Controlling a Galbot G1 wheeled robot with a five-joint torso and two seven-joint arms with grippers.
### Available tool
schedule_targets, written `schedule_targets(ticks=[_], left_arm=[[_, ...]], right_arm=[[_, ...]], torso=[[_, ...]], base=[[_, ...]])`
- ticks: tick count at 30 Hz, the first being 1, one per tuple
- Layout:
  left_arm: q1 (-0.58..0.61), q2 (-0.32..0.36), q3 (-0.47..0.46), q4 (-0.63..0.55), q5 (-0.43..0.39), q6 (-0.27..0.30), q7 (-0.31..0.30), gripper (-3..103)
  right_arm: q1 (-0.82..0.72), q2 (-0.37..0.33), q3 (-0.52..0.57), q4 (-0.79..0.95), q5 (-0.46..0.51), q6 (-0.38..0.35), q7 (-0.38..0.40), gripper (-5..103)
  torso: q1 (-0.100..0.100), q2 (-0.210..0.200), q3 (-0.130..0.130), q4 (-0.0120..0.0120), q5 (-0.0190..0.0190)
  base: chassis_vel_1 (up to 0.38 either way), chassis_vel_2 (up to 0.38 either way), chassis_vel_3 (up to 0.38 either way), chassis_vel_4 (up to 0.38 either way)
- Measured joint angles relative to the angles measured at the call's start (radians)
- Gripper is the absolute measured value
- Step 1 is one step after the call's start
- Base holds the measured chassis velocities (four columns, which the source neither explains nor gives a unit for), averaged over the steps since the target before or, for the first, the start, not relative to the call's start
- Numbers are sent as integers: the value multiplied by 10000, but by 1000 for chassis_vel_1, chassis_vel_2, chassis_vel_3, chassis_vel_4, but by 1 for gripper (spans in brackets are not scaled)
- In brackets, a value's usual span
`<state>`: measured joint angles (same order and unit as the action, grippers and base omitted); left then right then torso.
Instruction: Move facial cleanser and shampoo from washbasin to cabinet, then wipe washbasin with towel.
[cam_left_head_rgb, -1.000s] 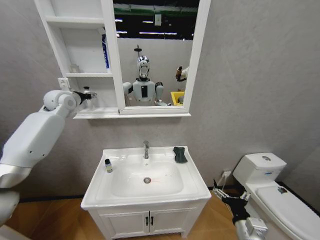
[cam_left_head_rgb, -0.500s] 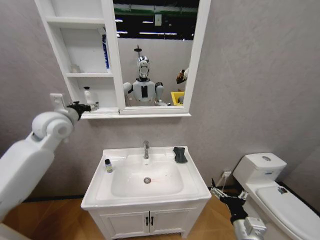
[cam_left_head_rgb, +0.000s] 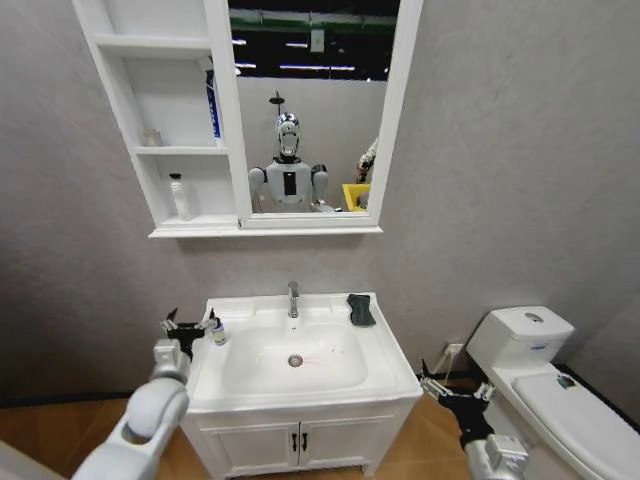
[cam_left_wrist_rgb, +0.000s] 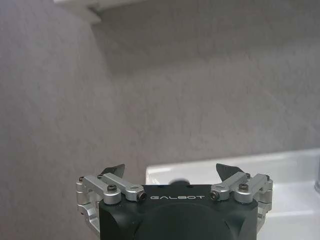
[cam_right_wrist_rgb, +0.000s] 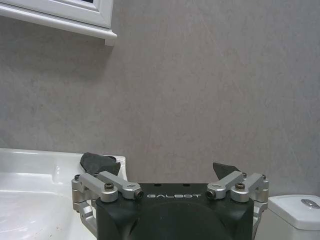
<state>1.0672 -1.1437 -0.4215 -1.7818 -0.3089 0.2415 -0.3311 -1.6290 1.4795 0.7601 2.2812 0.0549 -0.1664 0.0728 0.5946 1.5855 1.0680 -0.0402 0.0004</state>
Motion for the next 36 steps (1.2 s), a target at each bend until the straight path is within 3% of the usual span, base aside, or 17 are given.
schedule_targets(ticks=[3, 10, 27, 32, 35, 36], left_arm=[[-413, -598, 175, 1332, 310, -174, 163, 100], [-1254, -1351, 226, 2783, 674, -401, 270, 100], [-3100, -1906, 91, 5246, 779, -717, 453, 103], [-3425, -1972, 81, 5663, 787, -733, 457, 90], [-3430, -1972, 76, 5641, 779, -731, 454, 74], [-3430, -1972, 76, 5641, 779, -731, 454, 74]], right_arm=[[73, -60, 40, 48, 42, -106, 0, 100], [170, -134, 73, 137, 364, -342, 33, 100], [48, -102, 326, -9, 373, -273, 67, 100], [100, -13, 230, -18, 354, -312, 75, 100], [132, 17, 198, -65, 328, -316, 81, 100], [132, 17, 198, -65, 328, -316, 81, 100]], torso=[[0, 0, 0, 2, -4], [1, -1, 1, 2, -2], [1, -1, 1, 1, -3], [1, -1, 1, 2, -4], [1, -1, 1, 3, -4], [1, -1, 1, 3, -4]], base=[[0, 0, 0, 0], [0, 0, 0, 0], [0, 0, 0, 0], [0, 0, 0, 0], [0, 0, 0, 0], [0, 0, 0, 0]])
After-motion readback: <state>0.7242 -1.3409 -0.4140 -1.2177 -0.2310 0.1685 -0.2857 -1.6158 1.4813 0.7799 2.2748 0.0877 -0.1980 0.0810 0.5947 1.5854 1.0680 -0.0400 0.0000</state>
